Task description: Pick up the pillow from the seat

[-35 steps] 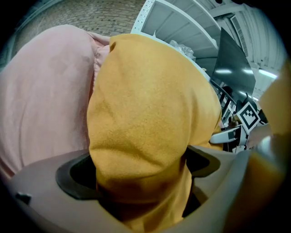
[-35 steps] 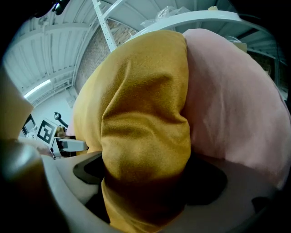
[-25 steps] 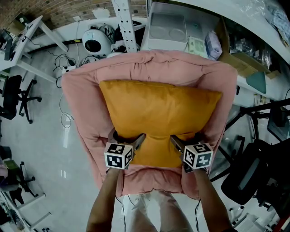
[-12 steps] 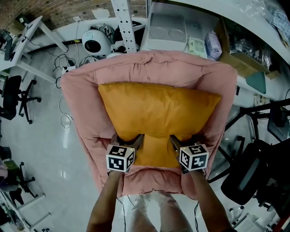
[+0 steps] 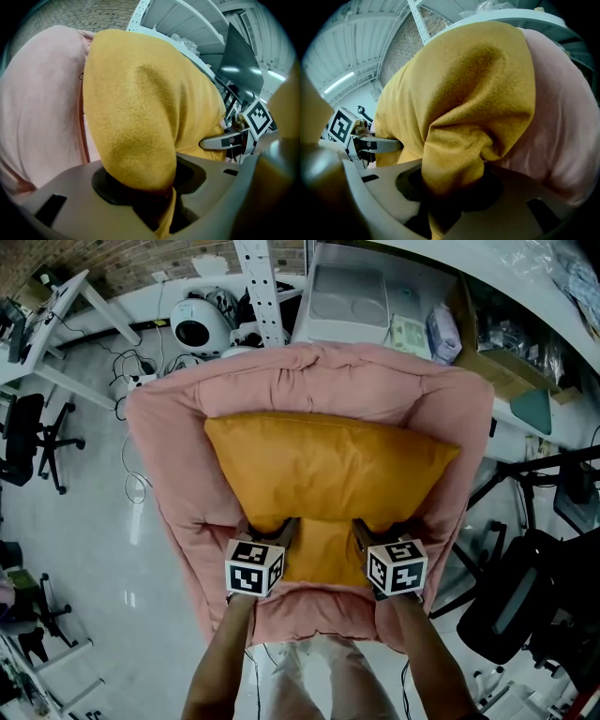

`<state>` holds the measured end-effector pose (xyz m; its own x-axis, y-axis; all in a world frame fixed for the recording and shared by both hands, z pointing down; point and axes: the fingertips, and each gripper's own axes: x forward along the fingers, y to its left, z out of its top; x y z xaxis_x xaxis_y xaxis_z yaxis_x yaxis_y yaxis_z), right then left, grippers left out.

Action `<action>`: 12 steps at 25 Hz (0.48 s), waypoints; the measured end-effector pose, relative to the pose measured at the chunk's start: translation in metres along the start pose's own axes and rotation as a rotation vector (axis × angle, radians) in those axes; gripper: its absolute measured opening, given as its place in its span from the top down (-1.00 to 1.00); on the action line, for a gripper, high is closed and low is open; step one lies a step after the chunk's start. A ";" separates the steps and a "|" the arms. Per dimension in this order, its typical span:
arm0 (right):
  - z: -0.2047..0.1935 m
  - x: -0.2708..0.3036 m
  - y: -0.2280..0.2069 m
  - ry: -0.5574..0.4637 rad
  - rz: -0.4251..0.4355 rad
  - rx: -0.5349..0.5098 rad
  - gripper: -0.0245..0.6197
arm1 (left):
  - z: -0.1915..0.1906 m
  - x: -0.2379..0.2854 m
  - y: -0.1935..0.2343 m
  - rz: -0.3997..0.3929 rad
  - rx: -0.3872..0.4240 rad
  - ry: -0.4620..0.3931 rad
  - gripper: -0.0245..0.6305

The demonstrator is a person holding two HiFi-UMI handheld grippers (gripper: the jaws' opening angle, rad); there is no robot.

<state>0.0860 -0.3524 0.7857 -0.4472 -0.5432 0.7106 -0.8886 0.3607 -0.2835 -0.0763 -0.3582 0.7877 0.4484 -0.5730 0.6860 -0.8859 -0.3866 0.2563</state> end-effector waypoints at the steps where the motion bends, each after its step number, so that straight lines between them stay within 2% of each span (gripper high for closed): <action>1: 0.000 0.000 0.000 0.002 0.000 0.001 0.41 | 0.000 0.000 0.000 0.000 -0.003 -0.001 0.29; 8: 0.000 -0.003 0.001 0.003 0.000 0.006 0.40 | 0.000 -0.003 -0.001 -0.001 -0.019 0.002 0.29; 12: 0.000 -0.004 0.002 0.009 0.000 -0.002 0.40 | 0.001 -0.003 -0.002 0.025 -0.035 0.004 0.26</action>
<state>0.0858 -0.3493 0.7822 -0.4461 -0.5369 0.7161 -0.8885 0.3618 -0.2823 -0.0763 -0.3565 0.7843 0.4261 -0.5794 0.6948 -0.9003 -0.3468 0.2630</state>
